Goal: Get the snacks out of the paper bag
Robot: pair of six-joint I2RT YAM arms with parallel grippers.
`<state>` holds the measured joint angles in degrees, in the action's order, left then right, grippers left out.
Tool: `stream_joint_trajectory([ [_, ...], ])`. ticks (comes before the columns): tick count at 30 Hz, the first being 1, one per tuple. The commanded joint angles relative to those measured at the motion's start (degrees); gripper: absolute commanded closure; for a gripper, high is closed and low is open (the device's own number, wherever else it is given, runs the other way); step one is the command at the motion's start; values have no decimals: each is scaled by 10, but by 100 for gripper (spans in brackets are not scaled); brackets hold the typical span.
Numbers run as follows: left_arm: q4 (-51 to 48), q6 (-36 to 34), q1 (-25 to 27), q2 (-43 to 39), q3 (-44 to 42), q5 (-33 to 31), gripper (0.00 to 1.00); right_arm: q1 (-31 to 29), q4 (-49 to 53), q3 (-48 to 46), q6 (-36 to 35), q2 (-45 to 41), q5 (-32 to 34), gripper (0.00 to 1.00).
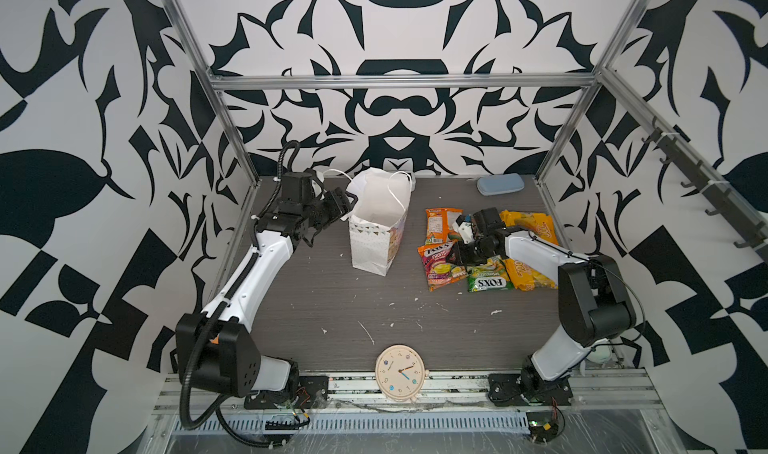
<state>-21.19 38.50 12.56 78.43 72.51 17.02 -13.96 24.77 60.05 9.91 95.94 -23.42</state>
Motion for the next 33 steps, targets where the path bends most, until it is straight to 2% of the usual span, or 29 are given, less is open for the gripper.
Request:
stream_joint_trajectory([
  [1,-59,-64,-2,-42,42,-74,20,-1,35,27,-11,-3,58,62],
  [4,-62,-99,-11,-83,41,-106,19,-1,45,29,-8,-12,61,63],
  [7,-46,-112,-27,-127,13,-171,20,-1,44,22,0,-31,54,79],
  [9,-38,-119,-44,-154,-11,-203,25,-1,52,23,8,-39,56,87],
  [11,-32,-124,-65,-173,-43,-247,24,-1,64,20,16,-43,58,90],
  [12,-31,-122,-86,-174,-59,-245,24,-1,71,19,19,-44,58,90],
  [15,-32,-106,-149,-150,-104,-198,26,-2,83,12,25,-52,81,82],
  [17,-1,-96,-166,-128,-142,-160,28,-1,87,8,27,-60,96,70],
  [18,14,-85,-167,-115,-157,-145,30,-1,90,9,28,-61,98,67],
  [23,70,-71,-155,-59,-192,-108,30,-2,112,34,39,-78,157,63],
  [26,70,-83,-130,-8,-187,-118,33,-1,79,34,55,-112,183,62],
  [28,88,-77,-123,20,-191,-96,37,-2,21,14,68,-141,205,61],
  [30,112,-72,-111,47,-195,-88,40,-1,-46,-8,87,-155,195,58],
  [33,138,-71,-91,88,-192,-72,42,-11,-107,2,133,-127,131,57],
])
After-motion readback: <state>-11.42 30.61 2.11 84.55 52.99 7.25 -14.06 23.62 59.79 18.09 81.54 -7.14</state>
